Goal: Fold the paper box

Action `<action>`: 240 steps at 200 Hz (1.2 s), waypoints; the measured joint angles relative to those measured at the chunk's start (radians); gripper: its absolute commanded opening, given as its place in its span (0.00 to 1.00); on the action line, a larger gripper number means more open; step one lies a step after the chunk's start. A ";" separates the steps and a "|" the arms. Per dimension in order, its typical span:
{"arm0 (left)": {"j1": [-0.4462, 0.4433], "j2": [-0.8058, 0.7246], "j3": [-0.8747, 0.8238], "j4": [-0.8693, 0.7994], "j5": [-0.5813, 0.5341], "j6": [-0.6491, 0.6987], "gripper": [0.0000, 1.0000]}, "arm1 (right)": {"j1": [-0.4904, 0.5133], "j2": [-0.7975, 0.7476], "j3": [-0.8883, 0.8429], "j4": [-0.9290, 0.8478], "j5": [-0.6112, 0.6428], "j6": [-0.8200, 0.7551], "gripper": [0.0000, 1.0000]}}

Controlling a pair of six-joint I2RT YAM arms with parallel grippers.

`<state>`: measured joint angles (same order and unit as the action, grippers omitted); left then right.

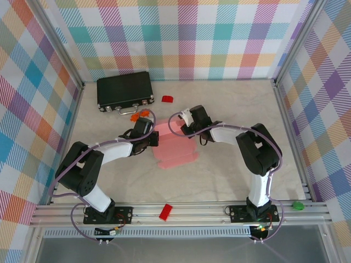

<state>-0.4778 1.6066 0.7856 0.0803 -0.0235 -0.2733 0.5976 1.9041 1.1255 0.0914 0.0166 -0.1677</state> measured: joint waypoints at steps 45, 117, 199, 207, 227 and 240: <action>-0.006 0.000 0.000 0.000 0.000 -0.016 0.00 | 0.018 0.014 0.000 0.035 0.080 0.020 0.14; -0.013 0.000 0.000 0.000 0.000 -0.026 0.00 | 0.050 0.044 0.044 0.019 0.195 0.085 0.10; -0.013 0.004 0.005 0.001 0.000 -0.026 0.00 | 0.097 0.098 0.130 -0.044 0.358 0.161 0.09; -0.013 0.004 0.005 0.001 0.000 -0.026 0.00 | 0.097 0.101 0.137 -0.051 0.369 0.166 0.09; -0.013 0.004 0.006 0.000 0.000 -0.026 0.00 | 0.098 0.108 0.148 -0.064 0.387 0.182 0.08; -0.013 0.006 0.009 0.000 0.000 -0.026 0.00 | 0.101 0.114 0.161 -0.077 0.396 0.191 0.08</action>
<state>-0.4904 1.6131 0.7948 0.0799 -0.0235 -0.2996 0.6983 2.0178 1.2869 0.0139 0.4126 0.0235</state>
